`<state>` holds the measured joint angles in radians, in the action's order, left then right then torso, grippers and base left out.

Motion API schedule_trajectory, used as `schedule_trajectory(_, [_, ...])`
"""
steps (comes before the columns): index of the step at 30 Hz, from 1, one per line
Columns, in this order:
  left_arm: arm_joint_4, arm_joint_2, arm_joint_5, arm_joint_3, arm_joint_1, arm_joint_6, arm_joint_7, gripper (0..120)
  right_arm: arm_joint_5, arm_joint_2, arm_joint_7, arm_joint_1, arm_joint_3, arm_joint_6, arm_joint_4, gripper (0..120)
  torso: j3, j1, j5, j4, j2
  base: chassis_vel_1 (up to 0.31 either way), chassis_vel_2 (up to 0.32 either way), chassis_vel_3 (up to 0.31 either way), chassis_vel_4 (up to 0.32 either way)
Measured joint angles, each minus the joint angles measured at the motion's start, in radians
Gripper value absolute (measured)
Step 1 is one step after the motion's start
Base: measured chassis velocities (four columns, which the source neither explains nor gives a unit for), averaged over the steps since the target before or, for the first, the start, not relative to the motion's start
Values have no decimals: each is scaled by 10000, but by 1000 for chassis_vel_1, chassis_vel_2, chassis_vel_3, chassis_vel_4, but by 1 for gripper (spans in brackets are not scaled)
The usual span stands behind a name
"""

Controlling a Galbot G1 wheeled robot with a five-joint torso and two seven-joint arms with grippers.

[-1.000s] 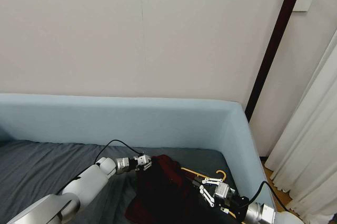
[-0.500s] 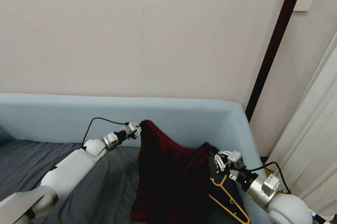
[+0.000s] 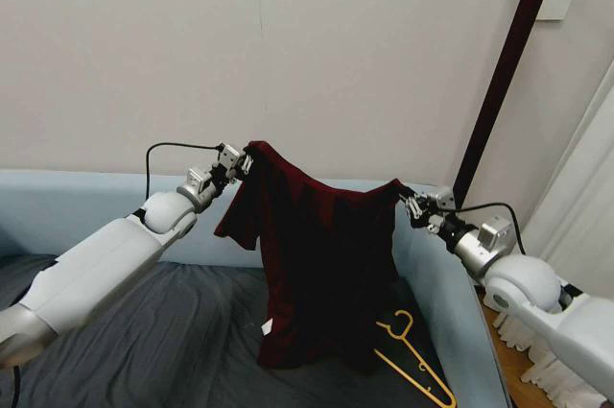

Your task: Pick up the clothes from the sofa and hang them on the clothes hanger.

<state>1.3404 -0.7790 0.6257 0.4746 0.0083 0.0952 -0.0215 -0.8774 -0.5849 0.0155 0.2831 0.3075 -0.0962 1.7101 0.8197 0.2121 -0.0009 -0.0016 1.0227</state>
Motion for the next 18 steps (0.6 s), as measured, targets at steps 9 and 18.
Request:
schedule_trajectory(9, [1184, 965, 461, -16, -309, -218, 119, 0, -463, -391, 173, -1224, 752, 9, -236, 0, 1, 2, 0, 3, -1, 0, 0, 0, 0])
schedule_trajectory(18, [5146, 4411, 1021, -3615, 3129, -663, 215, 0, -1082, 1050, 564, 1509, -1496, 503, 3073, 0, -6, -5, 7, 12, 3, 0, 0, 0, 0])
